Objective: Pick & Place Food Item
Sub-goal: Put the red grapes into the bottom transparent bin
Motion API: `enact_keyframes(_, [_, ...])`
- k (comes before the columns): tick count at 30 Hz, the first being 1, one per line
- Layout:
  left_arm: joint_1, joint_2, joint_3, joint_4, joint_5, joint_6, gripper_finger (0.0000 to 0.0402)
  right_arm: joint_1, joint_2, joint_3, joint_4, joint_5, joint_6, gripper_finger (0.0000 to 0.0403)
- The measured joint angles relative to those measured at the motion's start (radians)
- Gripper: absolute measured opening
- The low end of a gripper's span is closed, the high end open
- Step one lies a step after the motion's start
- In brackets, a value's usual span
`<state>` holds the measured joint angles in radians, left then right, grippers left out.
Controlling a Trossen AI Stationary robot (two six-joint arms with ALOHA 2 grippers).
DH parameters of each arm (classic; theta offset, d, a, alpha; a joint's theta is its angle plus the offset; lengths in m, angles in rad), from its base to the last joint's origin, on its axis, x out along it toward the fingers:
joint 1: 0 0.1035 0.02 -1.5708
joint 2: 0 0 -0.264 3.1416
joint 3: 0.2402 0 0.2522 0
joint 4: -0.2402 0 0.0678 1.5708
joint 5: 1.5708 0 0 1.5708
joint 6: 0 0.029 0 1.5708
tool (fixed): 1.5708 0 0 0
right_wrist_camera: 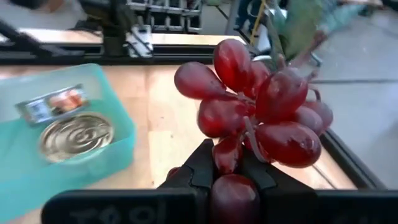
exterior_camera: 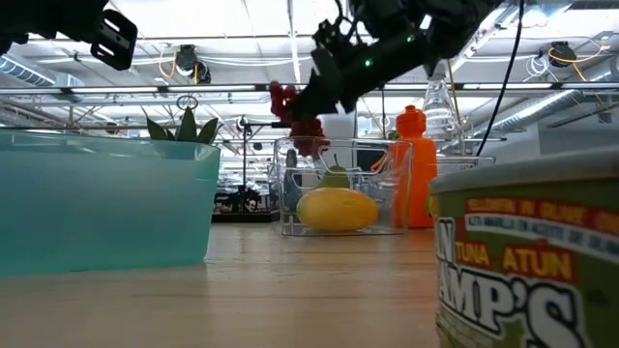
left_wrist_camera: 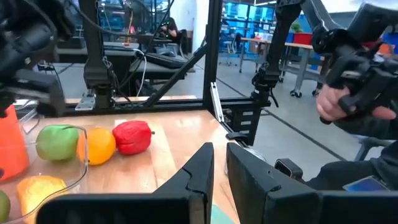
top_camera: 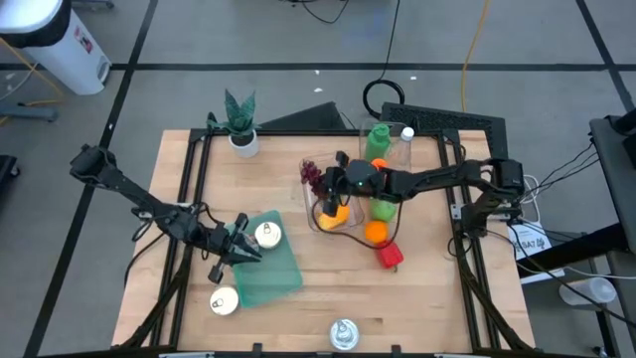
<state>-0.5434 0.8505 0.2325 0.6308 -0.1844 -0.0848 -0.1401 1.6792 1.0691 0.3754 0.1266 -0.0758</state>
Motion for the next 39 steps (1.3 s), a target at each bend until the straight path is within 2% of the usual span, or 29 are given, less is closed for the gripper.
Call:
enact_keyframes(7, [0.000,0.000,0.000,-0.003,-0.001,0.001,0.0051,-0.055,0.052,0.000,-0.022,-0.004,0.113,0.0025])
enact_keyframes(15, [0.000,0.000,0.000,-0.006,-0.007,-0.005,0.0051,-0.062,0.088,0.000,-0.013,-0.103,0.157,0.0053])
enact_keyframes(20, [0.000,0.000,0.000,-0.008,-0.008,-0.006,0.0051,-0.062,0.080,0.000,-0.018,-0.105,0.205,0.0100])
enact_keyframes(32, [0.000,0.000,0.000,-0.010,0.000,0.001,0.0051,-0.027,0.014,0.001,-0.011,-0.153,0.221,0.0264])
enact_keyframes(35, [0.000,0.000,0.000,-0.010,0.001,0.001,0.0051,-0.028,-0.051,0.000,-0.005,-0.153,0.221,0.0283])
enact_keyframes(39, [0.000,0.000,0.000,-0.022,0.001,0.001,0.0051,-0.007,-0.197,0.000,-0.065,-0.182,0.214,0.0280])
